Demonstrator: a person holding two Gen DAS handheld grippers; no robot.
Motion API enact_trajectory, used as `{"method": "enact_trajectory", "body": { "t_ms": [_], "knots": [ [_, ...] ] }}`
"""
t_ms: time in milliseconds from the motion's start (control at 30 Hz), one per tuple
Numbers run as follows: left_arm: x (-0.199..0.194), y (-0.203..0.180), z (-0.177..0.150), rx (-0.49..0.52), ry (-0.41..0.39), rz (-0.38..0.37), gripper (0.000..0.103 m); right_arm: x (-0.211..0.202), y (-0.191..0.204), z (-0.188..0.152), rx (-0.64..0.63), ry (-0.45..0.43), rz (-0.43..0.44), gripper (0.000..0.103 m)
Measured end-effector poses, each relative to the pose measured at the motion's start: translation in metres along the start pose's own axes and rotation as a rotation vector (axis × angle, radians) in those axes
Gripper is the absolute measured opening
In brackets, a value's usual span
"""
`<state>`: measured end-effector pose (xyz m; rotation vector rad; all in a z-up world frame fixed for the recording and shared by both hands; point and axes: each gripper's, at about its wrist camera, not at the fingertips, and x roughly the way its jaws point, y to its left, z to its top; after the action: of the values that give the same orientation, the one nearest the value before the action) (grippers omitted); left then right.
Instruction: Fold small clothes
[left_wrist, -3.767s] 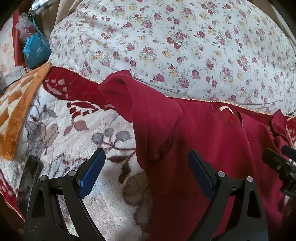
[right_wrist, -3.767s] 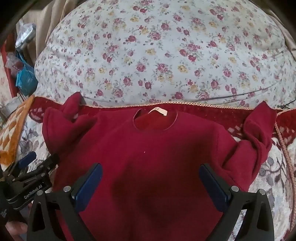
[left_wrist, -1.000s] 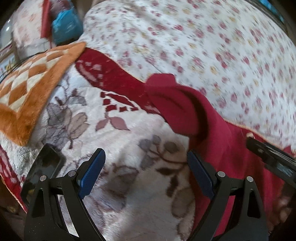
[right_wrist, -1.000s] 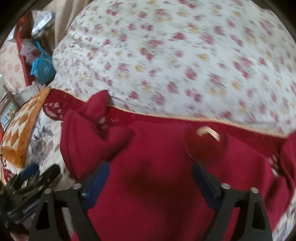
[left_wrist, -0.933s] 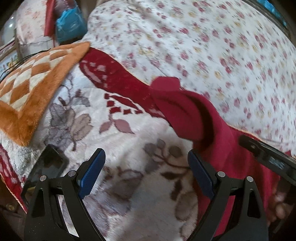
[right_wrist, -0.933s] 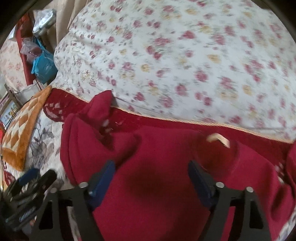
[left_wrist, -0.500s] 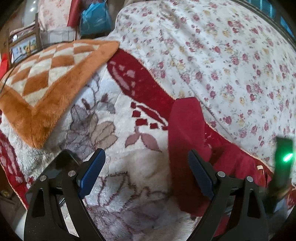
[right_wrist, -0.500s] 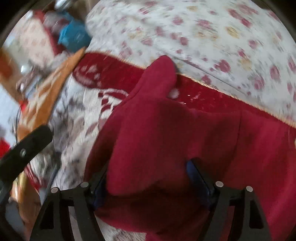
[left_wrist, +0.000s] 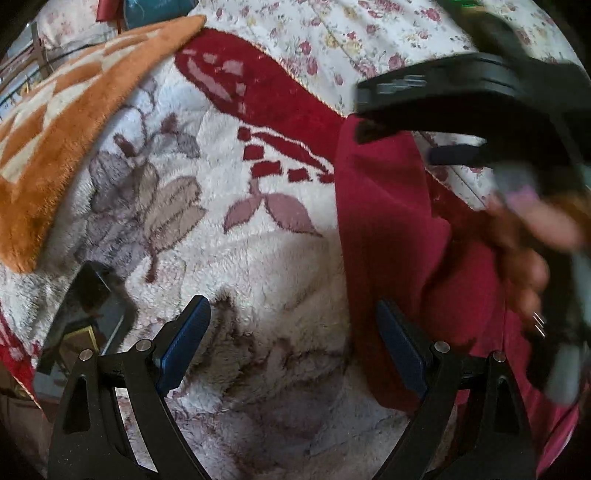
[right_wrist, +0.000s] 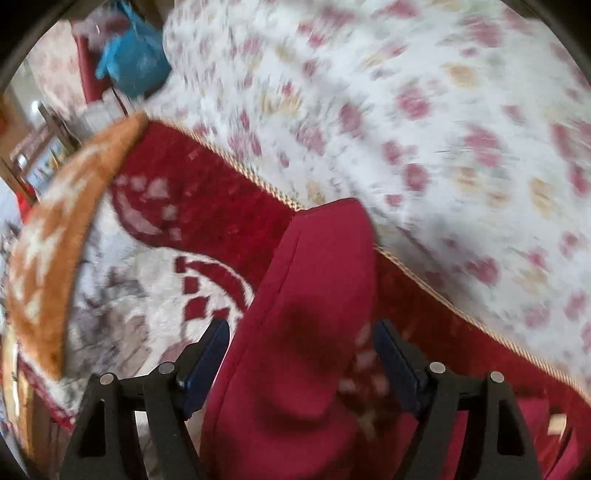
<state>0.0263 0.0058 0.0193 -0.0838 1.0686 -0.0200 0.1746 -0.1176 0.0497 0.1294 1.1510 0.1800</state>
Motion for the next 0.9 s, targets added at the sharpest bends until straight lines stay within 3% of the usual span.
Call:
{"method": "enact_trajectory", "body": {
  "t_ms": [133,233,300,333,433,467,667,767,900],
  "knots": [
    [0.007,0.001,0.003,-0.015,0.022,-0.007,0.091,0.044,0.005,0.021,0.025,0.098,0.038,0.078],
    [0.008,-0.001,0.004,-0.014,0.015,-0.001,0.091,0.072,0.009,0.029,0.030,0.146,-0.003,0.076],
    [0.008,-0.002,0.005,-0.013,0.011,0.006,0.091,0.081,0.016,0.029,-0.022,0.139,-0.074,0.056],
    [0.007,-0.002,0.005,-0.012,0.007,0.011,0.091,0.081,0.018,0.028,-0.042,0.127,-0.101,0.052],
    [0.005,-0.004,0.008,-0.006,-0.015,0.021,0.091,0.067,0.017,0.026,-0.051,0.096,-0.066,0.015],
    [0.002,-0.003,0.009,-0.008,-0.029,0.015,0.091,0.055,0.012,0.025,-0.028,0.083,-0.032,0.007],
    [-0.051,0.005,0.007,-0.004,-0.200,-0.106,0.091,-0.066,-0.034,0.004,0.046,-0.127,0.056,0.007],
    [-0.076,0.006,-0.001,0.000,-0.272,-0.179,0.091,-0.148,-0.072,-0.029,0.121,-0.261,0.075,0.007],
    [-0.087,0.001,-0.007,0.014,-0.294,-0.225,0.091,-0.240,-0.127,-0.099,0.228,-0.386,0.064,0.007]
  ]
}}
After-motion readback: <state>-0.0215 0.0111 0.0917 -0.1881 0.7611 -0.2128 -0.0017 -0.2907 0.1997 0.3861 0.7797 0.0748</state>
